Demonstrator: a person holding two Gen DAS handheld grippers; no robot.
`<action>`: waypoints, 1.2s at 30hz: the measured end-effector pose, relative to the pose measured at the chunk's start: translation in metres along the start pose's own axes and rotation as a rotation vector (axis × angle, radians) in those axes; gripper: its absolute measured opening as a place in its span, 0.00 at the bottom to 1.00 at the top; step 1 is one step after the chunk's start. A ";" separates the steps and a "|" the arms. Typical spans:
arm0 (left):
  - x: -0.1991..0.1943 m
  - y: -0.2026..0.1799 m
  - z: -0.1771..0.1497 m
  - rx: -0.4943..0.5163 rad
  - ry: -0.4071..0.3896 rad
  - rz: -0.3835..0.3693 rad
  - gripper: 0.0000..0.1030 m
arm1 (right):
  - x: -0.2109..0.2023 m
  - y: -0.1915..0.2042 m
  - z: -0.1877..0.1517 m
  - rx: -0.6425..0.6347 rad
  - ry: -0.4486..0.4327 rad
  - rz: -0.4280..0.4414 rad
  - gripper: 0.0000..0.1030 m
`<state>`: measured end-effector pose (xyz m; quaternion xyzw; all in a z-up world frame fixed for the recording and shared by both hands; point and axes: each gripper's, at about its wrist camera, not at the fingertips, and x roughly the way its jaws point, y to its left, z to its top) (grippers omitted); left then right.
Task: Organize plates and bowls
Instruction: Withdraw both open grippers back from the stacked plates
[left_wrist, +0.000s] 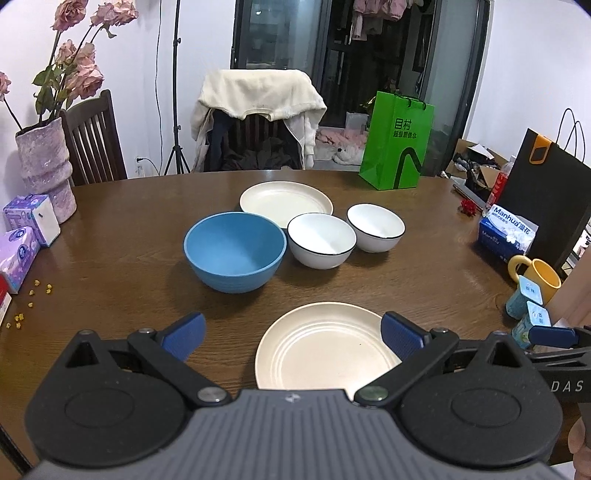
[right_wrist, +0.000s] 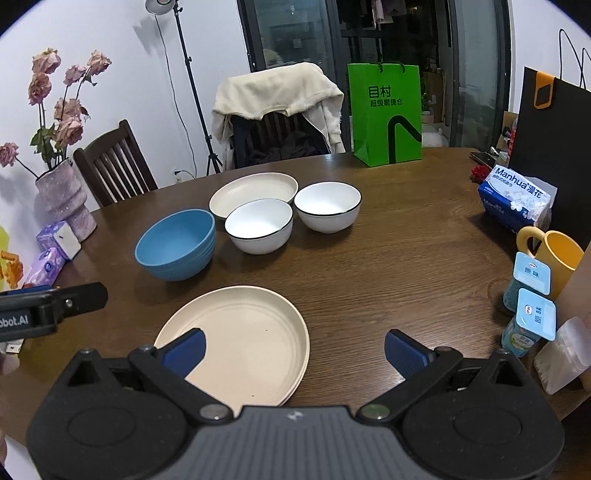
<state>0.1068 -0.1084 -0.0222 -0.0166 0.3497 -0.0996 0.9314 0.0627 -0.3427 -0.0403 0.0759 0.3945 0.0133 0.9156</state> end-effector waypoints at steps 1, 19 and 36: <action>0.000 -0.001 0.001 0.001 0.000 -0.002 1.00 | -0.001 0.000 -0.001 0.001 0.001 -0.001 1.00; -0.007 -0.018 0.025 0.022 -0.028 -0.026 1.00 | -0.011 -0.021 0.008 0.069 0.031 -0.055 1.00; 0.008 -0.018 0.083 0.045 -0.015 -0.045 1.00 | -0.003 -0.035 0.038 0.111 0.051 -0.057 1.00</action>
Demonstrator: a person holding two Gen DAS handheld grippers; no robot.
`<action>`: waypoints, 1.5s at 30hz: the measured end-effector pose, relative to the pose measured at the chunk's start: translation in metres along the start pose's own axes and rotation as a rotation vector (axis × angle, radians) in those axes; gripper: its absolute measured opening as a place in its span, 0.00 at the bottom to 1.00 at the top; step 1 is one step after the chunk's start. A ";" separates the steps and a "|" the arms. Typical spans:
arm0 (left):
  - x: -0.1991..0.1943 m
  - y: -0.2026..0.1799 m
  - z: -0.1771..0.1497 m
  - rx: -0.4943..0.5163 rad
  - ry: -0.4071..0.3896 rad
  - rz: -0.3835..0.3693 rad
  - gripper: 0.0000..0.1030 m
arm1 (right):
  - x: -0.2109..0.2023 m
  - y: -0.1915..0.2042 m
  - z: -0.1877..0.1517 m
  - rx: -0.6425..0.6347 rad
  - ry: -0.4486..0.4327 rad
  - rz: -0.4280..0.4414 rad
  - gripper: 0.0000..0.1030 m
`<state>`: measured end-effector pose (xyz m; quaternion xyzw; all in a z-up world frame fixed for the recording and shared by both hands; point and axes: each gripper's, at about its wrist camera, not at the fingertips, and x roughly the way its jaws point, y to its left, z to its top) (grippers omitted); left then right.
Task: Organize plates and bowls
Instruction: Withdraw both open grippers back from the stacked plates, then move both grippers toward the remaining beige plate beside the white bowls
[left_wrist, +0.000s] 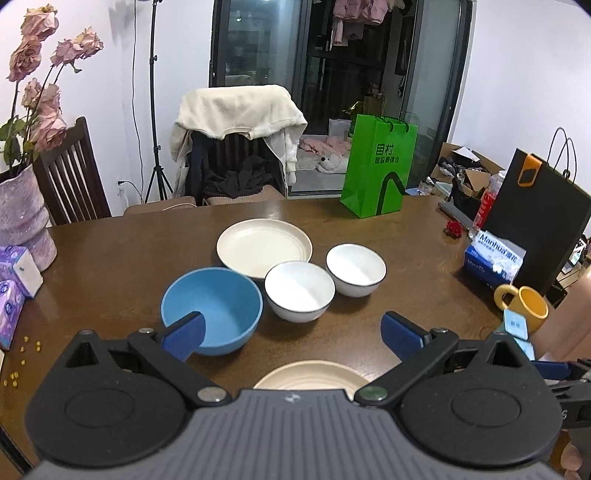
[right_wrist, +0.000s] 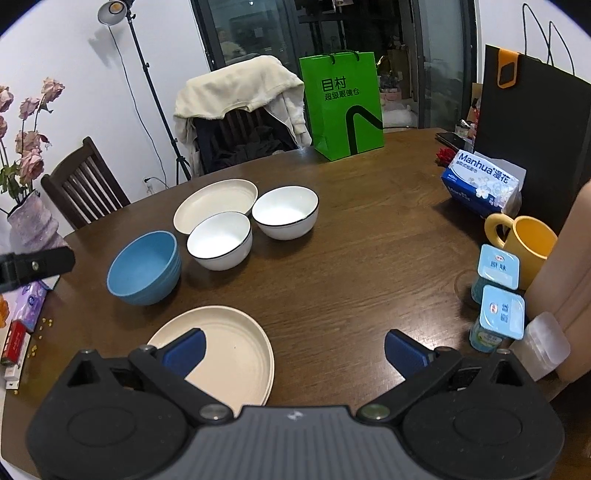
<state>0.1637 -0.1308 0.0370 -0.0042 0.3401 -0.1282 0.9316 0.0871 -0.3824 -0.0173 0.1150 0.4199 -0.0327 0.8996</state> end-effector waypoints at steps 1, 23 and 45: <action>0.000 0.001 0.004 0.002 0.000 -0.007 1.00 | 0.000 0.000 0.004 -0.001 0.002 0.002 1.00; 0.067 0.024 0.087 0.029 0.037 -0.033 1.00 | 0.047 0.008 0.094 -0.014 0.029 -0.049 1.00; 0.164 0.061 0.139 0.017 0.096 0.000 1.00 | 0.146 0.025 0.168 -0.008 0.091 -0.040 1.00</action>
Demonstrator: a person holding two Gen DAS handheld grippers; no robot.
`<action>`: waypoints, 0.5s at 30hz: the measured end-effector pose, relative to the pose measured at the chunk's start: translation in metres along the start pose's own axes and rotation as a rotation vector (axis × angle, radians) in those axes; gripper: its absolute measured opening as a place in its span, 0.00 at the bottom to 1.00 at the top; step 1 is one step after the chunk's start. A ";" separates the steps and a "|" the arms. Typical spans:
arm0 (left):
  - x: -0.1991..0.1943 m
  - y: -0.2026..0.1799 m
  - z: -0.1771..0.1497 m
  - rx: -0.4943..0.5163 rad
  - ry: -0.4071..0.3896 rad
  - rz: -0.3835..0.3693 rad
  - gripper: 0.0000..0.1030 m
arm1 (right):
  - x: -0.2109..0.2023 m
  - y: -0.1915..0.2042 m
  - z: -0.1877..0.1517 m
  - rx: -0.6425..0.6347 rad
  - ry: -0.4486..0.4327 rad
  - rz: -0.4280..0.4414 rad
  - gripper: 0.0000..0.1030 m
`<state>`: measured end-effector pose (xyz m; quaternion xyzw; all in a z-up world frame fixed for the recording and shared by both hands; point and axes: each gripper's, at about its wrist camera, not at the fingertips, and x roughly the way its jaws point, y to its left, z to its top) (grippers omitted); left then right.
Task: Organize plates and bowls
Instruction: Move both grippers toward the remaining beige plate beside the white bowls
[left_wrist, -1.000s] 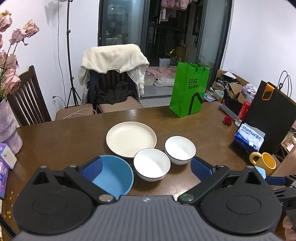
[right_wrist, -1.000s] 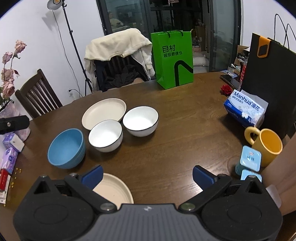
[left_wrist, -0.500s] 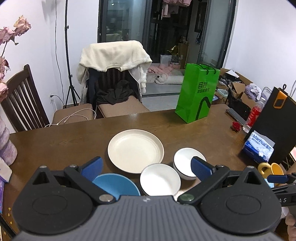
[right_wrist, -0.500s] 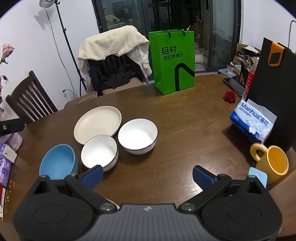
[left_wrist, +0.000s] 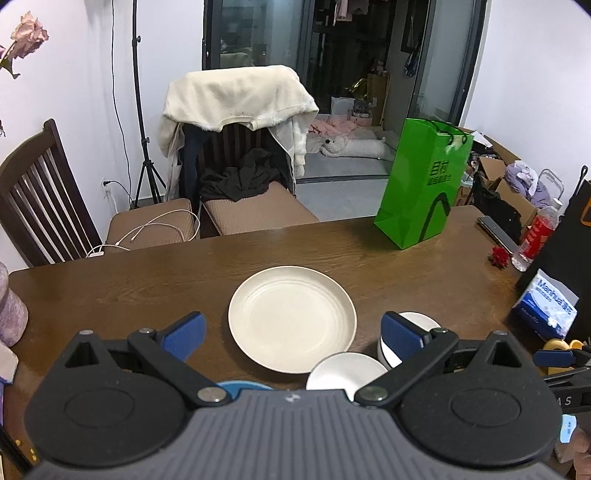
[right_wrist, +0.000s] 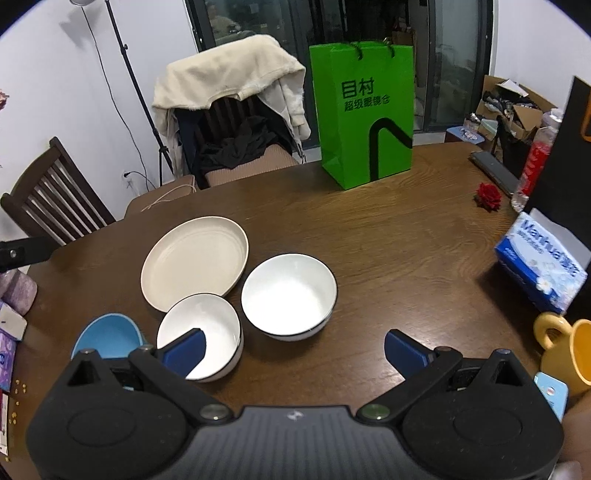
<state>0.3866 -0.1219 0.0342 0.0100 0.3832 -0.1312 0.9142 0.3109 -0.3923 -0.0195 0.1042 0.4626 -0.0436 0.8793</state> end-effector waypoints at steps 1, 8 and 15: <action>0.004 0.001 0.002 0.003 0.004 0.002 1.00 | 0.006 0.002 0.003 0.000 0.004 0.003 1.00; 0.030 0.014 0.018 0.012 0.012 0.026 1.00 | 0.040 0.016 0.023 -0.005 0.026 0.011 1.00; 0.056 0.029 0.034 0.009 0.014 0.048 1.00 | 0.071 0.034 0.046 -0.023 0.042 0.008 1.00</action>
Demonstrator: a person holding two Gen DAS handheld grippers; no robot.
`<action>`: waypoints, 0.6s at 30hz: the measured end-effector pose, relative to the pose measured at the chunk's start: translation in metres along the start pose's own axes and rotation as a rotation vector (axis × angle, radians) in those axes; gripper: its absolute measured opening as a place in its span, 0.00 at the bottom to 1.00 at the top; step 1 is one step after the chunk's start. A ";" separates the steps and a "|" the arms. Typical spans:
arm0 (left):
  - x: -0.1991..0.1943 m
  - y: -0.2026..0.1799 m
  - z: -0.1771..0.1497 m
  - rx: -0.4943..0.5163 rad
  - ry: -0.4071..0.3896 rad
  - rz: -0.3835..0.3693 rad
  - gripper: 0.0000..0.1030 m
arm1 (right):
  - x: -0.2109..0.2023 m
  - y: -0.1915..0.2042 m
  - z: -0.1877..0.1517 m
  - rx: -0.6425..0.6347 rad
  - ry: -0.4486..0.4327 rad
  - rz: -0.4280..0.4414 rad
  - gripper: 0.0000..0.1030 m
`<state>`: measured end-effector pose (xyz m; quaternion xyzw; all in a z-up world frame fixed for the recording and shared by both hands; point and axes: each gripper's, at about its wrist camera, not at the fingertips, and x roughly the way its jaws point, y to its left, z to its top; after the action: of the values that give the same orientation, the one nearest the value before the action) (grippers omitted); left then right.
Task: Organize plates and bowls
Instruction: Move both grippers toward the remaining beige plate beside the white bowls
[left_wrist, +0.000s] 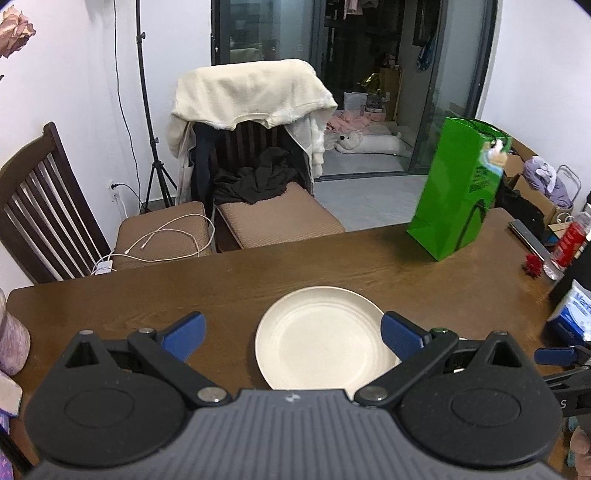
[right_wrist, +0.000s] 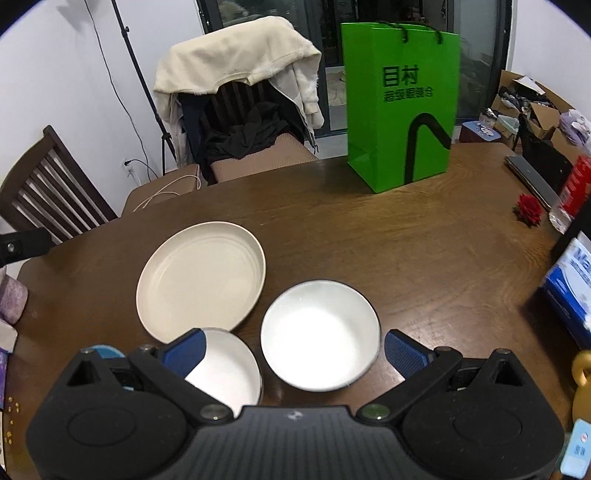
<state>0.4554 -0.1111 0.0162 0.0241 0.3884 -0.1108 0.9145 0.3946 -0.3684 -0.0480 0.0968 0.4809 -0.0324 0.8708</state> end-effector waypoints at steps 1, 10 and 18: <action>0.004 0.002 0.002 -0.003 0.002 0.002 1.00 | 0.004 0.002 0.004 -0.002 -0.002 0.001 1.00; 0.048 0.022 0.014 -0.028 0.034 0.029 1.00 | 0.042 0.022 0.042 -0.013 0.002 0.014 1.00; 0.096 0.049 0.022 -0.101 0.090 0.067 1.00 | 0.077 0.035 0.069 -0.011 0.011 0.022 1.00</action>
<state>0.5465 -0.0839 -0.0397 -0.0041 0.4332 -0.0593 0.8993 0.4982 -0.3449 -0.0728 0.0975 0.4848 -0.0197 0.8690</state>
